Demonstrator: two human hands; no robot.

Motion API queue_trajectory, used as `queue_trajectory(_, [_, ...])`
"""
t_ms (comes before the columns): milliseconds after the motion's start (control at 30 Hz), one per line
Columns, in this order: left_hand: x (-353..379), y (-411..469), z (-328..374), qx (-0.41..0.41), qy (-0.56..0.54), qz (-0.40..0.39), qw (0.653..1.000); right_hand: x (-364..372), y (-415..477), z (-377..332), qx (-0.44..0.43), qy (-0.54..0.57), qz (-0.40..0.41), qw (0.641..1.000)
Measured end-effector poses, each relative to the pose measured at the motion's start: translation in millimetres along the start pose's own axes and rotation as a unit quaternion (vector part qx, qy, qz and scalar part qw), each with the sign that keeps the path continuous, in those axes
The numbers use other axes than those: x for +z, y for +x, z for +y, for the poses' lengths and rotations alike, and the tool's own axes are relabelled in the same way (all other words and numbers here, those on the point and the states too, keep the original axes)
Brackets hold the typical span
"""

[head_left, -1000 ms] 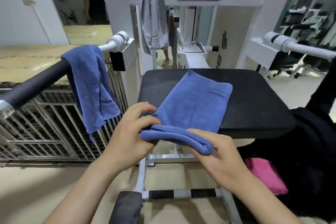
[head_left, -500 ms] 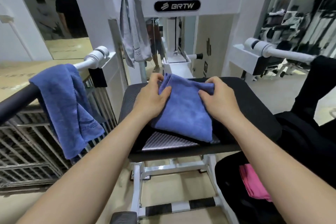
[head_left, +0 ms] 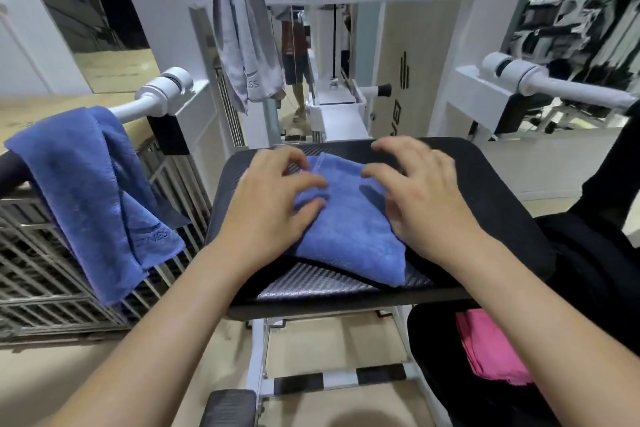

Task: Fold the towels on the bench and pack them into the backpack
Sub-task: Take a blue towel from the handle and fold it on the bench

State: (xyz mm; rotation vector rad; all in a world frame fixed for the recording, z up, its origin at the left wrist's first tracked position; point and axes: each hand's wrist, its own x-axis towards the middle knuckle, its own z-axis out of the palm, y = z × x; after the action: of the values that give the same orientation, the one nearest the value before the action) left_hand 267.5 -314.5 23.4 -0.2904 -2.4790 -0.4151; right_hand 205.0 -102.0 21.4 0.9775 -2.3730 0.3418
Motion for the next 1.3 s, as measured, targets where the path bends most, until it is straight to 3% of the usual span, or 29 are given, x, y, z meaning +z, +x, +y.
queue_trajectory(67, [-5, -17, 1, 0.064, -0.062, -0.086, 0.992, -3, -5, 3, -0.075, 0.081, -0.033, 0.993])
queue_trajectory(133, [-2, -33, -2, 0.064, -0.081, -0.193, 0.976, -7, -12, 7, -0.041, 0.177, -0.136, 0.974])
queue_trajectory(233, [7, -46, -10, 0.05, -0.09, -0.179, 0.978, -14, -24, 17, -0.003, 0.191, -0.313, 0.93])
queue_trajectory(300, [8, -43, -8, 0.043, -0.08, -0.149, 0.985, -19, -27, 22, -0.028, 0.178, -0.368, 0.912])
queue_trajectory(367, [6, -36, -2, 0.01, -0.082, -0.118, 0.99, -17, -27, 21, -0.021, 0.165, -0.34, 0.926])
queue_trajectory(433, [-1, -28, 2, -0.038, -0.101, -0.084, 0.991, -14, -27, 15, 0.047, 0.234, -0.23, 0.943])
queue_trajectory(533, [-19, -22, 9, -0.088, -0.202, -0.039, 0.975, -24, -33, -2, 0.11, 0.307, -0.077, 0.942])
queue_trajectory(600, [-37, -24, 23, -0.164, -0.353, -0.049, 0.92, -40, -37, -20, 0.139, 0.345, -0.031, 0.928])
queue_trajectory(633, [-43, -29, 30, -0.219, -0.451, -0.06, 0.863, -49, -40, -29, 0.162, 0.39, -0.032, 0.906])
queue_trajectory(733, [-49, -52, 46, -0.327, -0.678, -0.116, 0.648, -67, -59, -50, 0.23, 0.561, -0.089, 0.79])
queue_trajectory(800, [-44, -72, 61, -0.34, -0.757, -0.075, 0.552, -72, -77, -55, 0.273, 0.616, -0.096, 0.733])
queue_trajectory(833, [-40, -83, 69, -0.346, -0.78, -0.036, 0.52, -73, -88, -55, 0.293, 0.633, -0.092, 0.711])
queue_trajectory(900, [-33, -104, 91, -0.38, -0.779, 0.028, 0.497, -74, -112, -56, 0.336, 0.654, -0.085, 0.673])
queue_trajectory(967, [-24, -122, 115, -0.391, -0.764, 0.036, 0.512, -76, -137, -56, 0.379, 0.662, -0.067, 0.643])
queue_trajectory(1000, [-18, -129, 126, -0.383, -0.747, 0.016, 0.542, -76, -150, -55, 0.403, 0.661, -0.054, 0.63])
queue_trajectory(1100, [9, -145, 152, -0.31, -0.638, -0.064, 0.702, -68, -190, -42, 0.479, 0.645, -0.031, 0.594])
queue_trajectory(1167, [28, -149, 162, -0.264, -0.581, -0.118, 0.76, -60, -215, -30, 0.525, 0.639, -0.033, 0.562])
queue_trajectory(1233, [52, -150, 169, -0.244, -0.541, -0.172, 0.786, -54, -240, -17, 0.555, 0.642, -0.047, 0.527])
queue_trajectory(1300, [82, -151, 172, -0.296, -0.523, -0.208, 0.772, -47, -264, -6, 0.573, 0.637, -0.092, 0.507])
